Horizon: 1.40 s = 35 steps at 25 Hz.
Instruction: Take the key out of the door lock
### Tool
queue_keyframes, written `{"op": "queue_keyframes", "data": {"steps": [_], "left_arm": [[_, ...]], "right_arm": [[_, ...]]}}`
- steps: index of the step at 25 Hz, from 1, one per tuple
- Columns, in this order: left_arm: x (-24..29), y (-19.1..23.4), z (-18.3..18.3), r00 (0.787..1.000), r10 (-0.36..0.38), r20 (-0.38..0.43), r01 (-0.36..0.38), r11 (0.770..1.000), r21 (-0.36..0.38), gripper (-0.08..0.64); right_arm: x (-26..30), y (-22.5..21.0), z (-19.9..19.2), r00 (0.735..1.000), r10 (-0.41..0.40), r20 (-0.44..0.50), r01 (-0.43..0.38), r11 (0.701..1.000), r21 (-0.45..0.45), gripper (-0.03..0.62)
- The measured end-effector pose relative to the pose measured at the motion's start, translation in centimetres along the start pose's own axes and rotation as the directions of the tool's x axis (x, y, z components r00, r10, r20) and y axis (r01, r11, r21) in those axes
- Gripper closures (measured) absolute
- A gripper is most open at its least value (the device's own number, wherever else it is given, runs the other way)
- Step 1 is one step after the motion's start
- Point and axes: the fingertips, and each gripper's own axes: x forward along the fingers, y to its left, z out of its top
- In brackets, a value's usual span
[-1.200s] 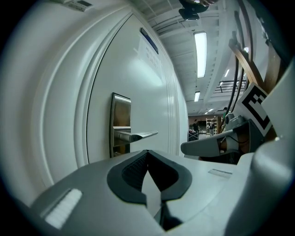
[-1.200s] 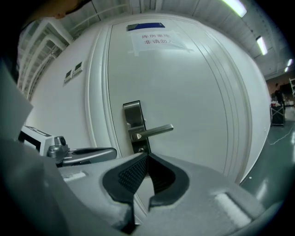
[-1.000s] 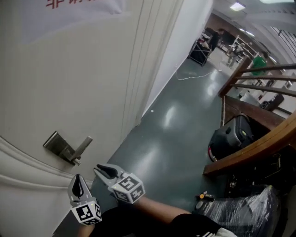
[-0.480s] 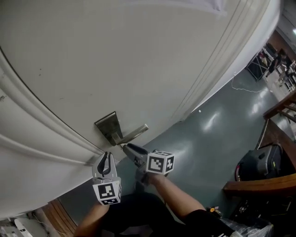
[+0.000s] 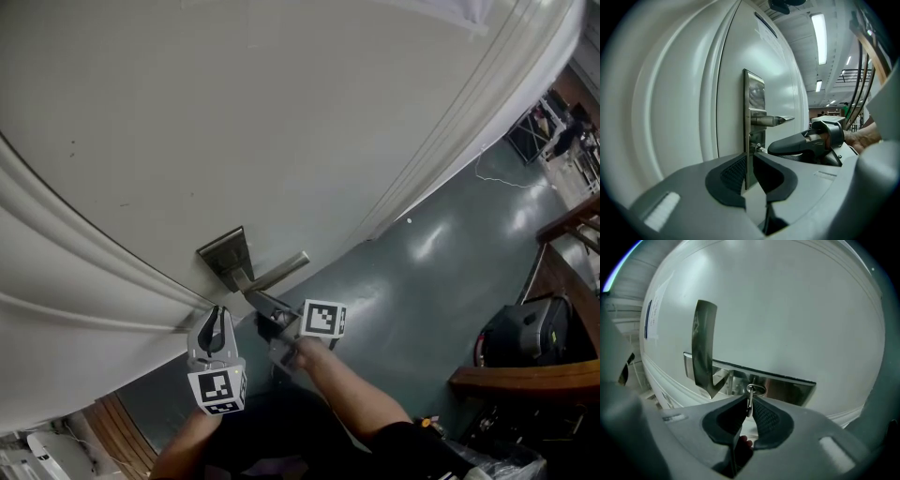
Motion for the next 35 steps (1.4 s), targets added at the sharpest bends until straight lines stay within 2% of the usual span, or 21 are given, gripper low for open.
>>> {"op": "queue_keyframes", "data": {"steps": [5, 10, 14, 18, 22, 29, 35], "left_arm": [[-0.3, -0.3, -0.3, 1.000, -0.005, -0.001, 0.005, 1.000, -0.005, 0.508], [-0.9, -0.7, -0.3, 1.000, -0.021, -0.001, 0.021, 1.000, -0.022, 0.518], [-1.5, -1.0, 0.2, 0.999, -0.034, 0.011, 0.034, 0.999, -0.026, 0.520], [-2.1, -1.2, 0.7, 0.998, -0.050, 0.024, 0.050, 0.998, -0.026, 0.520], [-2.8, -1.2, 1.0, 0.998, -0.057, 0.029, 0.058, 0.998, -0.025, 0.520], [-3.7, -0.7, 0.9, 0.998, -0.058, 0.034, 0.059, 0.997, -0.039, 0.520], [-3.8, -0.2, 0.2, 0.998, -0.063, 0.022, 0.064, 0.996, -0.059, 0.520]], "right_arm": [[-0.2, -0.1, 0.1, 0.998, 0.057, 0.032, -0.059, 0.997, 0.051, 0.571], [-0.3, -0.7, 0.0, 0.997, 0.048, 0.055, -0.053, 0.993, 0.101, 0.574], [-0.7, -2.0, -0.5, 0.997, 0.003, 0.071, -0.015, 0.986, 0.167, 0.575], [-0.8, -1.3, -0.2, 0.996, 0.003, 0.090, -0.015, 0.991, 0.135, 0.577], [-1.1, -1.8, -0.3, 0.994, -0.018, 0.110, -0.002, 0.985, 0.174, 0.577], [-1.4, -0.7, -0.1, 0.990, -0.013, 0.139, -0.010, 0.986, 0.164, 0.578], [-4.1, -0.3, -2.6, 0.990, -0.005, 0.141, -0.017, 0.987, 0.161, 0.580]]}}
